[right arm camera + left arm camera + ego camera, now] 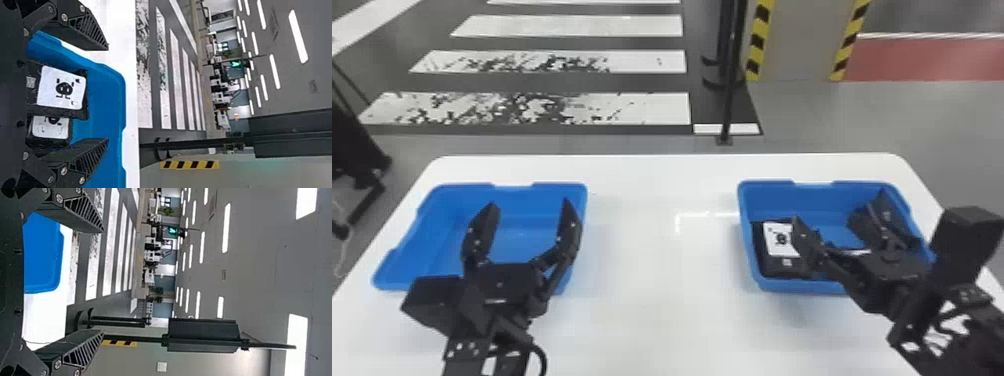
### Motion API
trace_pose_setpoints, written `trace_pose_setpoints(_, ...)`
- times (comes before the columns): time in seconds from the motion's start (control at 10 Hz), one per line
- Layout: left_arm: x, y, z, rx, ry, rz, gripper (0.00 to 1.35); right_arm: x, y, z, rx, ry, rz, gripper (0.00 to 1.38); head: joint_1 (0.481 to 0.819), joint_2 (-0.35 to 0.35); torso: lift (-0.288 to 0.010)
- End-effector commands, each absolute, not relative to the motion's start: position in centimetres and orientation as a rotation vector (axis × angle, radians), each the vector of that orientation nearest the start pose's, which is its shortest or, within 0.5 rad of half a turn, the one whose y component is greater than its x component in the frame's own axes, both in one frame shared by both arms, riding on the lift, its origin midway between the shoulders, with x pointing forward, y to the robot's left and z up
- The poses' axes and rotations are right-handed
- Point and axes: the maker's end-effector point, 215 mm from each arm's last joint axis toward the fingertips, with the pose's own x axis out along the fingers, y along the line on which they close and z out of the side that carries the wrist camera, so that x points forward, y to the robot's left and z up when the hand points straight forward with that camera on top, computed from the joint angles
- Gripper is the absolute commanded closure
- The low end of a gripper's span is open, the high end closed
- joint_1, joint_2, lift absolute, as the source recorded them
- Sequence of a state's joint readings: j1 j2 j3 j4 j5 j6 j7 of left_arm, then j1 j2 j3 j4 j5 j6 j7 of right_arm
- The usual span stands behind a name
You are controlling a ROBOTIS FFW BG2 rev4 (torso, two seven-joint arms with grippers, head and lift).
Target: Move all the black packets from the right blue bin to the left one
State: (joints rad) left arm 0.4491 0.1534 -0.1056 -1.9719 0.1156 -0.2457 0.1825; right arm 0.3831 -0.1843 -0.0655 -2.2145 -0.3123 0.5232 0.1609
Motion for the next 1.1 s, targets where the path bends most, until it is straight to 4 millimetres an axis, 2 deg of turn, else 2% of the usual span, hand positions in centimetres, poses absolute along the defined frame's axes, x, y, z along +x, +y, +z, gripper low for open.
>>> trace_pose_setpoints(0.0,45.3,22.9,-29.0,-0.053,-0.174,0.032,0.15,47.1,-20.6,-35.6,0.116,0.345,0.278,0.22,0.695,0.021,-0.168)
trace_pose_setpoints(0.3,45.3,22.9,-29.0,-0.053,-0.174,0.032,0.15,48.6,-20.8,-38.2,0.104,0.438,0.296,0.22,0.695,0.028,-0.168)
trace_pose_setpoints(0.7,45.3,22.9,-29.0,-0.054,-0.178,0.031,0.15,49.7,-19.3,-40.5,0.103,0.498,0.336,0.22,0.695,0.034,-0.168)
trace_pose_setpoints(1.0,45.3,22.7,-29.1,-0.054,-0.178,0.025,0.15,49.5,-19.3,-41.8,0.099,0.529,0.335,0.22,0.695,0.042,-0.168)
